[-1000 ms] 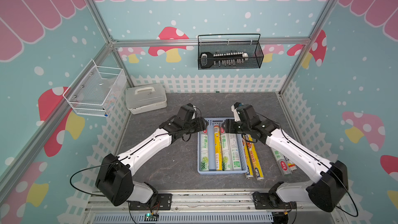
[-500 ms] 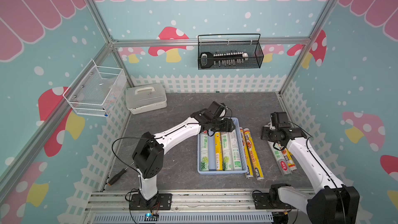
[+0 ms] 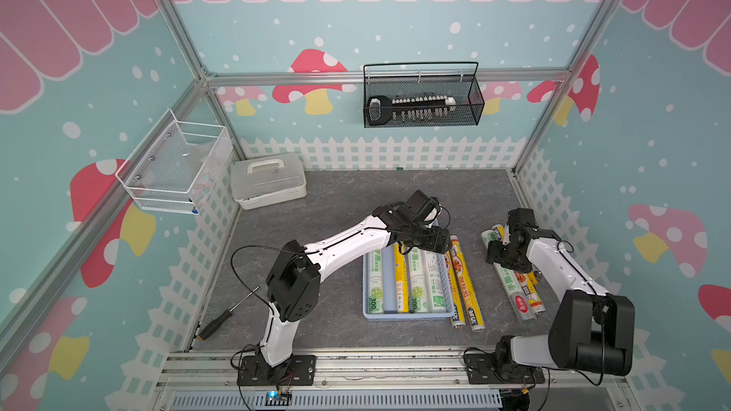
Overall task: Put the plastic wrap into the basket
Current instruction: Pick up the plastic wrap from the center of the board.
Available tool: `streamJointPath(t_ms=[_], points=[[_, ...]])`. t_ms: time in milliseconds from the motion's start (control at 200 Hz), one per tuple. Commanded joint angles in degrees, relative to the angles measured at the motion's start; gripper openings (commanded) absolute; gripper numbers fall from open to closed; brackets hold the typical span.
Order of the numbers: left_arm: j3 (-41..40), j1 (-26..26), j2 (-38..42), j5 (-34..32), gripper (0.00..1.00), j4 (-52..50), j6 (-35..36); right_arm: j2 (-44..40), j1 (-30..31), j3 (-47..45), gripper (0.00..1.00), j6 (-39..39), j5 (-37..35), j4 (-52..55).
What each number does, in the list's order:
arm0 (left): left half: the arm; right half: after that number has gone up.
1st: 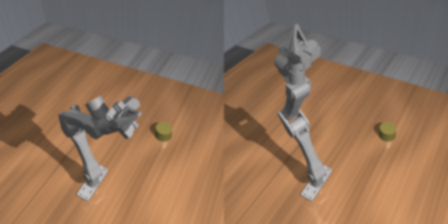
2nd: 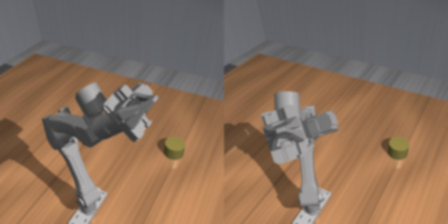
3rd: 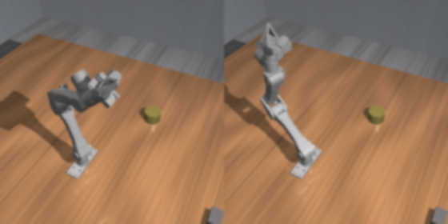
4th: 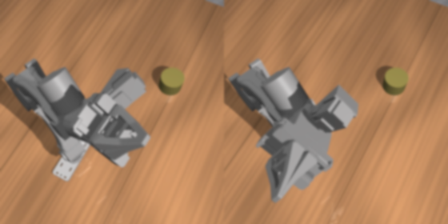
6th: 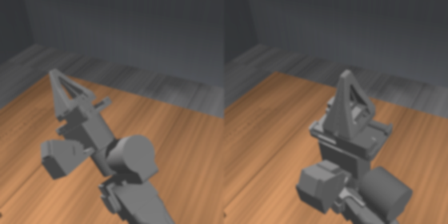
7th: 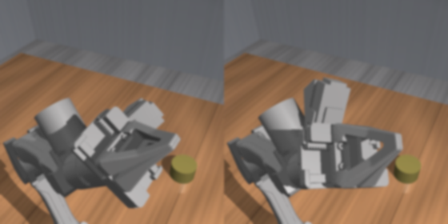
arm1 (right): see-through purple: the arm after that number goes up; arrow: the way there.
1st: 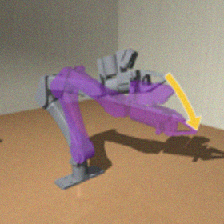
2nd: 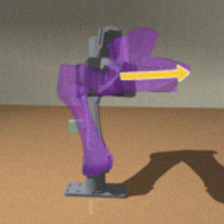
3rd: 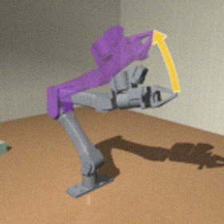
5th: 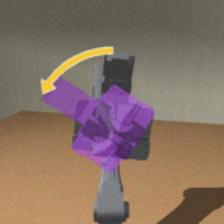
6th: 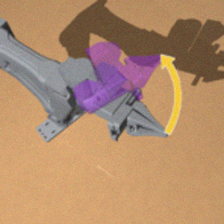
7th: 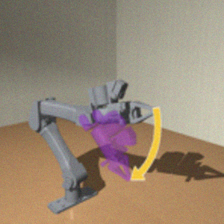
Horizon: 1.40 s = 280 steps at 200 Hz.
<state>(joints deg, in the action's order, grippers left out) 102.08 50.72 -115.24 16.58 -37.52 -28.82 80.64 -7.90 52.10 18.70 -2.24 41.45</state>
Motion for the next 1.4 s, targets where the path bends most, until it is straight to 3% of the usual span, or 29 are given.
streamJointPath(t_ms=[0,335,500,830,1131,1396], points=[[3.0,1.7,-1.7,-0.8,0.87,-2.0,2.7,2.4,-0.4,2.0,0.72,-4.0,0.1,-0.5],[5.4,3.0,-4.2,-0.2,0.89,-3.2,3.9,6.2,-0.4,4.6,0.74,-7.9,-4.7,-0.7],[5.4,3.0,-4.0,-0.7,0.89,-3.4,4.0,9.9,-0.4,5.2,0.71,-7.7,-2.5,-0.3],[5.0,2.7,-3.7,-0.7,0.89,-3.5,4.0,11.8,-0.1,3.2,0.62,-5.1,8.5,-2.5],[4.5,2.2,-3.4,-0.6,0.89,-3.5,3.9,17.3,1.7,5.7,0.65,-5.8,5.8,-1.1],[4.6,2.1,-3.4,-1.6,0.89,-3.4,3.5,20.0,3.5,7.7,0.53,-3.4,6.3,-2.6]])
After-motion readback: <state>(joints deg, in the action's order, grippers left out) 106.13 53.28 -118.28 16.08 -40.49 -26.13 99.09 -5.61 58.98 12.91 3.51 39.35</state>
